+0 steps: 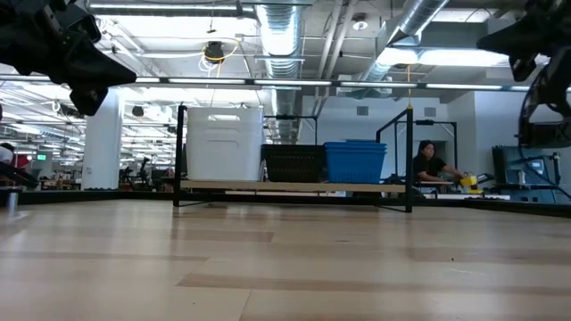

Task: Stack baskets on shelf by color
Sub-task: Return to Home Position

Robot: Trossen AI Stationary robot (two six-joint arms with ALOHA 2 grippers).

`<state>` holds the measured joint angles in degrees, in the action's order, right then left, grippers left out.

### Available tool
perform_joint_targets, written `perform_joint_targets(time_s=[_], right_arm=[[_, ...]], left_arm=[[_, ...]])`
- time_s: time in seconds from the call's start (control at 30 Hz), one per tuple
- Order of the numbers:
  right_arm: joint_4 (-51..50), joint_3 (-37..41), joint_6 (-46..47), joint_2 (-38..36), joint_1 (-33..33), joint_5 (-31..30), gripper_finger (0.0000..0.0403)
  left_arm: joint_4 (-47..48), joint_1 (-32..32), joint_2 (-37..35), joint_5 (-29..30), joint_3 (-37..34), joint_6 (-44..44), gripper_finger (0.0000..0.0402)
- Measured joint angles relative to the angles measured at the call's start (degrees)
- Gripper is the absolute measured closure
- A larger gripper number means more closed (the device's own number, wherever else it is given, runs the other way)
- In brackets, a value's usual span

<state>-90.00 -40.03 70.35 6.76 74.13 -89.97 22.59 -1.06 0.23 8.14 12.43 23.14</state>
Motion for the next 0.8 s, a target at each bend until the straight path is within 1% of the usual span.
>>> perform_joint_targets(time_s=[0.3, 0.37, 0.5, 0.6, 0.8], right_arm=[[0.01, -3.54, -5.27, -0.53, -16.18, -0.04, 0.0401], [-0.01, -3.76, -6.19, -1.12, -18.37, -0.08, 0.0401], [-0.02, -3.74, -8.08, -3.67, -20.41, -0.04, 0.0401], [-0.05, -3.76, -8.98, -6.52, -20.34, -0.04, 0.0401], [-0.07, -5.54, -10.87, -6.25, -19.6, -0.04, 0.0401]], left_arm=[[0.0, 0.0, 0.0, 0.58, 0.0, -3.27, 0.0401], [0.02, 0.0, 0.0, 1.25, 0.0, -3.46, 0.0401], [0.49, 0.0, 0.0, 1.71, 0.02, -4.27, 0.0401], [0.5, 0.0, 0.0, 1.73, 0.02, -4.5, 0.0401], [0.83, 0.0, 0.0, 1.75, 0.04, -3.91, 0.0402]])
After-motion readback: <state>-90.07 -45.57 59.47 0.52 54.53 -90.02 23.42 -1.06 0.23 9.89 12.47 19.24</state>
